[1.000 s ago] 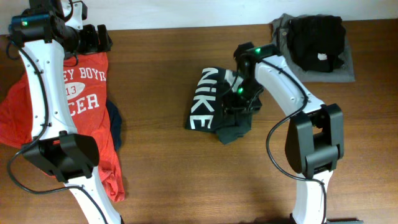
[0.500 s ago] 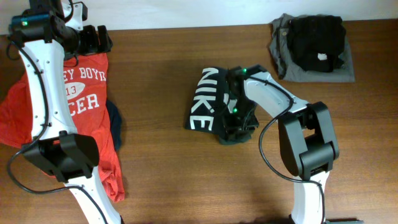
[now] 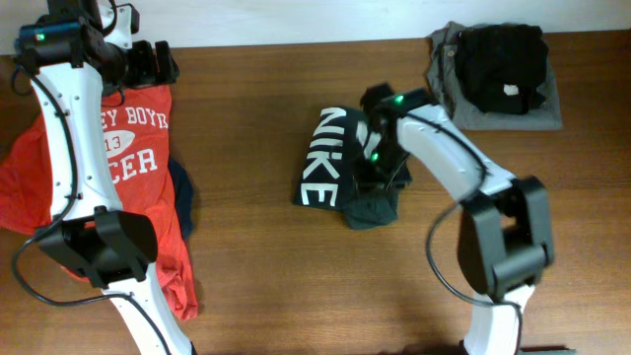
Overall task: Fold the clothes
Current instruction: 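Release the bundle and raise the right gripper away, then grasp the folded green NIKE bundle's edge with the right gripper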
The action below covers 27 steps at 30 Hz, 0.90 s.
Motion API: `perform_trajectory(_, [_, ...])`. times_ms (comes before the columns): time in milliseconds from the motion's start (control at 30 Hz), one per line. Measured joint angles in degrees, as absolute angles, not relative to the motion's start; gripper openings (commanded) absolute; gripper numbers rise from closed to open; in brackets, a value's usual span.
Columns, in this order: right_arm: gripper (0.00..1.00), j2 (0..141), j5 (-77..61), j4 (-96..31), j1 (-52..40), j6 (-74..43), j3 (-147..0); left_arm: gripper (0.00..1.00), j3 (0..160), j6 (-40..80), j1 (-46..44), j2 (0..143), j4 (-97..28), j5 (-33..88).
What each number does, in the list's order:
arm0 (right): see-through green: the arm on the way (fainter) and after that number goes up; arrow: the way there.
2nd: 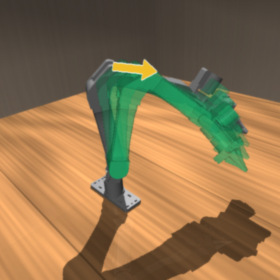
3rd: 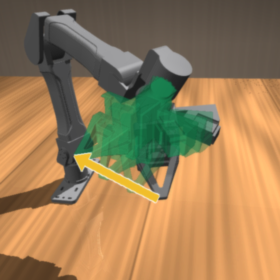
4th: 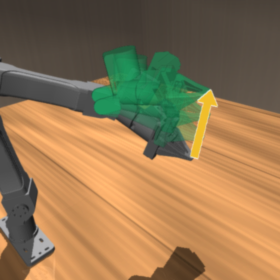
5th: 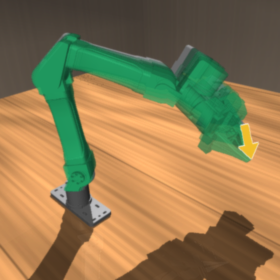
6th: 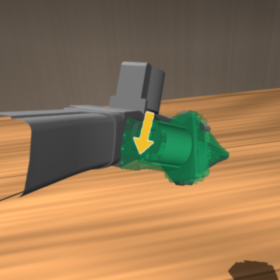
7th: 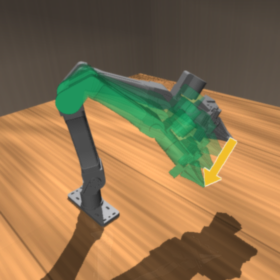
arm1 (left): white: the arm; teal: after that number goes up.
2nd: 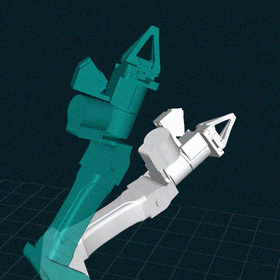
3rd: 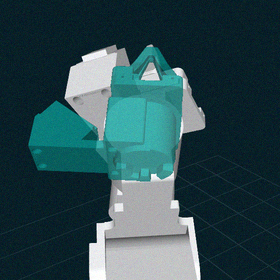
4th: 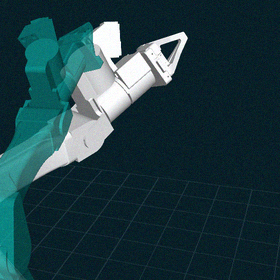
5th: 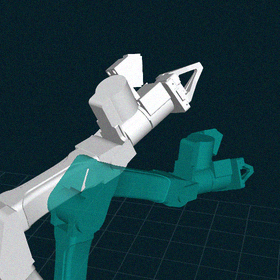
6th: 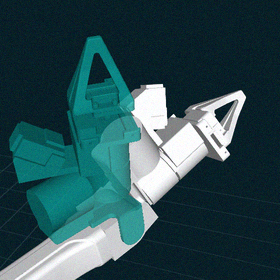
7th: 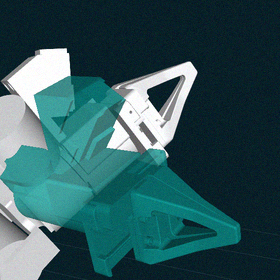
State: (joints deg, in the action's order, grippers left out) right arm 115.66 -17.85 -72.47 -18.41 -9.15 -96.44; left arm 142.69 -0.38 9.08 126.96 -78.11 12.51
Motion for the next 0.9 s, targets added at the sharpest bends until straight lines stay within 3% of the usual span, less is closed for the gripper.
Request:
perform_trajectory(133, [0.67, 109.47, -17.89, -71.50, -15.29, -9.89, -99.88, 0.99, 142.69, -0.40, 9.08, 128.81, -78.83, 12.51])
perform_trajectory(300, [0.73, 108.38, -18.24, -70.08, -7.01, -11.73, -100.22, 0.99, 142.69, -0.38, 9.08, 130.19, -79.50, 12.51])
perform_trajectory(567, [0.75, 110.65, -24.18, -55.53, -0.03, -14.20, -90.13, 0.99, 142.69, -0.38, 9.08, 130.21, -79.53, 12.51])
perform_trajectory(900, [0.77, 111.61, -30.55, -39.57, 0.67, -16.47, -75.31, 0.99, 142.69, -0.38, 9.08, 130.21, -79.37, 12.56])
